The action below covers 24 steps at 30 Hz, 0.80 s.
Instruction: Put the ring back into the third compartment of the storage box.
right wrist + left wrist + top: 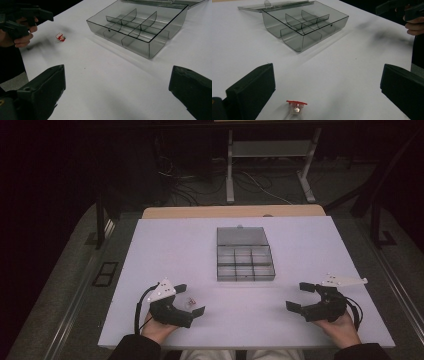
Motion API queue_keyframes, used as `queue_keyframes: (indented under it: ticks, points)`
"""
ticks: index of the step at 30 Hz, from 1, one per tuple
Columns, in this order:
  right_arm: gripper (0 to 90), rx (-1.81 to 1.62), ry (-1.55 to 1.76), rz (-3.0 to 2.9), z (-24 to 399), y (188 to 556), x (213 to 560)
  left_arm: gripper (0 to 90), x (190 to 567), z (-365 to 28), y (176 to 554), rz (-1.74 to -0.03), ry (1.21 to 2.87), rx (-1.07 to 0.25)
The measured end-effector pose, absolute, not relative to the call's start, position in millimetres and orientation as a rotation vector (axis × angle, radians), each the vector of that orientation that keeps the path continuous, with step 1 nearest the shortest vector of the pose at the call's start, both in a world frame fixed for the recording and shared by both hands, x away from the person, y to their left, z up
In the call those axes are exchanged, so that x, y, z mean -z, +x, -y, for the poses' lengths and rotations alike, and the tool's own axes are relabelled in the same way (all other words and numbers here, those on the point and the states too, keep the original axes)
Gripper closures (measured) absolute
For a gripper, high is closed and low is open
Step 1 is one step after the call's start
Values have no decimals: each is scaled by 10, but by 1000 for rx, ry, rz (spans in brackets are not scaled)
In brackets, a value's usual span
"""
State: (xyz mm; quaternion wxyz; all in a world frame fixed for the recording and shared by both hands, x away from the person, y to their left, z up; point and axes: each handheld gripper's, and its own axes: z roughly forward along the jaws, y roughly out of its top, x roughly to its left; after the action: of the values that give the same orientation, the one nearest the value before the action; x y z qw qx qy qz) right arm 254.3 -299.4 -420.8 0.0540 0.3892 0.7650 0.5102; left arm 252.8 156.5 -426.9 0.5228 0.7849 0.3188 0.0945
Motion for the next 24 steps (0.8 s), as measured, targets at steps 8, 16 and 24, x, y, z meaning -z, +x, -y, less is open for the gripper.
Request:
queue_keyframes:
  ticks: [8,16,24]
  points:
    - [7,-1551,1174,-2336,2971,2541,4213,0,4268,-1570,2528,-762,1878,-224]
    - [7,-1534,1165,-2356,2961,2540,4218,0,4250,-1572,2516,-759,1869,-237]
    - [7,-1530,1166,-2357,2971,2530,4220,0,4236,-1578,2512,-761,1884,-229]
